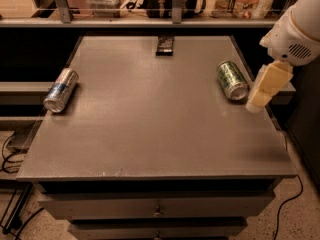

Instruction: Move green can near redbull can

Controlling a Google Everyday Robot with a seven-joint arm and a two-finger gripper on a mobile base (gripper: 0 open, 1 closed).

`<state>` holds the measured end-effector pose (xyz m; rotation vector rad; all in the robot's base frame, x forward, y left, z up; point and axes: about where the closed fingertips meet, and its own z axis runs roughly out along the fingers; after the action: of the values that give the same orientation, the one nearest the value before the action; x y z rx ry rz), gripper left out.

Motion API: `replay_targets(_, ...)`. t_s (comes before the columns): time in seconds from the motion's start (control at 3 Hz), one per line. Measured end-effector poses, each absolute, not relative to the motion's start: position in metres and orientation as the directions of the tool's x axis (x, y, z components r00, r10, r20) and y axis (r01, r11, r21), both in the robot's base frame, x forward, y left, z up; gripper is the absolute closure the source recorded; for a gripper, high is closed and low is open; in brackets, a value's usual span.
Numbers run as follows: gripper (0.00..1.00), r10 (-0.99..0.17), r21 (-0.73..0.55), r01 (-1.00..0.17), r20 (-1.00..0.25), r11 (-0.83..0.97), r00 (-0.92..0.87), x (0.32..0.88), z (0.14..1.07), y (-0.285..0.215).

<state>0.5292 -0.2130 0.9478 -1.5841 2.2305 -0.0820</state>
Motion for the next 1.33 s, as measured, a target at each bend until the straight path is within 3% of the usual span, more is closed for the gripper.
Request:
replay_targets(0.67,0.00,-0.884,-0.301,-0.853,-0.342,0.426,-0.320,0.561,0.951,-0.221)
replay_targets(1.33,0.00,-0.773,-0.198,-0.820,-0.504,0.538,-0.385,0.596,0.927,-0.191)
